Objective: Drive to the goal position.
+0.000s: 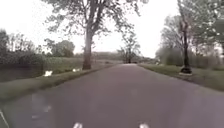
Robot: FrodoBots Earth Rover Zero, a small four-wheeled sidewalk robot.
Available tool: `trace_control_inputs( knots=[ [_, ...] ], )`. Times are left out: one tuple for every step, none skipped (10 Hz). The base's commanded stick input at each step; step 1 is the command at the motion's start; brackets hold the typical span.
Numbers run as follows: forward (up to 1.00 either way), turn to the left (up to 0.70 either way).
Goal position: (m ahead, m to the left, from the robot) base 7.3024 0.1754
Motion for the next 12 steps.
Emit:
trace_control_inputs(
  knots=[
    [1.00, 0.00],
    [1.00, 0.00],
    [1.00, 0.00],
    [1.00, 0.00],
    [1.00, 0.00],
    [1.00, 0.00],
    [1.00, 0.00],
    [1.00, 0.00],
    [1.00, 0.00],
    [1.00, 0.00],
    [1.00, 0.00],
    [1.00, 0.00]
  ],
)
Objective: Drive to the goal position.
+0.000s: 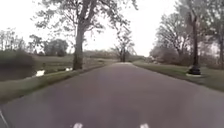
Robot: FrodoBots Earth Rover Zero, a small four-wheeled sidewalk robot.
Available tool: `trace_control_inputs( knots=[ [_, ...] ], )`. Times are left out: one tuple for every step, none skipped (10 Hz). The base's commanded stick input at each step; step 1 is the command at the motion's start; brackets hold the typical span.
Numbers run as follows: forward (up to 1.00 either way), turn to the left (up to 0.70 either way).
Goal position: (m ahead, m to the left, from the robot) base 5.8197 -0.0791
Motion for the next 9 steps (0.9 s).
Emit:
trace_control_inputs(
  knots=[
    [1.00, 0.00],
    [1.00, 0.00],
    [1.00, 0.00],
    [1.00, 0.00],
    [1.00, 0.00],
    [1.00, 0.00],
    [1.00, 0.00],
    [1.00, 0.00],
    [1.00, 0.00]
  ],
)
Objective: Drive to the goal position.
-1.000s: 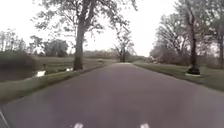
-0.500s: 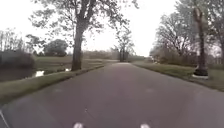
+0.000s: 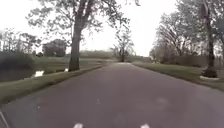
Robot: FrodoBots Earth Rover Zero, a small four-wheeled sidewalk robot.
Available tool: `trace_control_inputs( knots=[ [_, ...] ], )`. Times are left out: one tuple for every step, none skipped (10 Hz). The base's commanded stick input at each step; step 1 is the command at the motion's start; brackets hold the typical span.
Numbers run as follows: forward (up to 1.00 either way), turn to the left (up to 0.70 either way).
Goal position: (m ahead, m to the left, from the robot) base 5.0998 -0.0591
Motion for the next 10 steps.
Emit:
trace_control_inputs(
  knots=[
    [1.00, 0.00],
    [1.00, 0.00],
    [1.00, 0.00],
    [1.00, 0.00],
    [1.00, 0.00],
    [1.00, 0.00],
    [1.00, 0.00],
    [1.00, 0.00],
    [1.00, 0.00],
    [1.00, 0.00]
  ],
)
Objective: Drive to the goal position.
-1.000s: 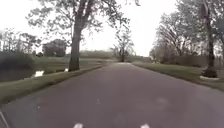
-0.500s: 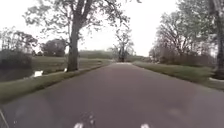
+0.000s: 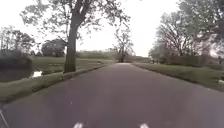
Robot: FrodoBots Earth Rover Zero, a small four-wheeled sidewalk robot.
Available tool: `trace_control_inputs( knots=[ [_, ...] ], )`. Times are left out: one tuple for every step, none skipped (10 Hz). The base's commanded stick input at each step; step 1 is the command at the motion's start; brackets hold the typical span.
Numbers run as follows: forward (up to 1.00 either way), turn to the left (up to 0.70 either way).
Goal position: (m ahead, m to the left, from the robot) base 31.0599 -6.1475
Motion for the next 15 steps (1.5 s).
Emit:
trace_control_inputs(
  knots=[
    [1.00, 0.00],
    [1.00, 0.00],
    [1.00, 0.00],
    [1.00, 0.00],
    [1.00, -0.12],
    [1.00, -0.26],
    [1.00, -0.39],
    [1.00, -0.28],
    [1.00, 0.00],
    [1.00, 0.00],
    [1.00, 0.00],
    [1.00, 0.00],
    [1.00, 0.00],
    [1.00, 0.00],
    [1.00, 0.00]
  ],
)
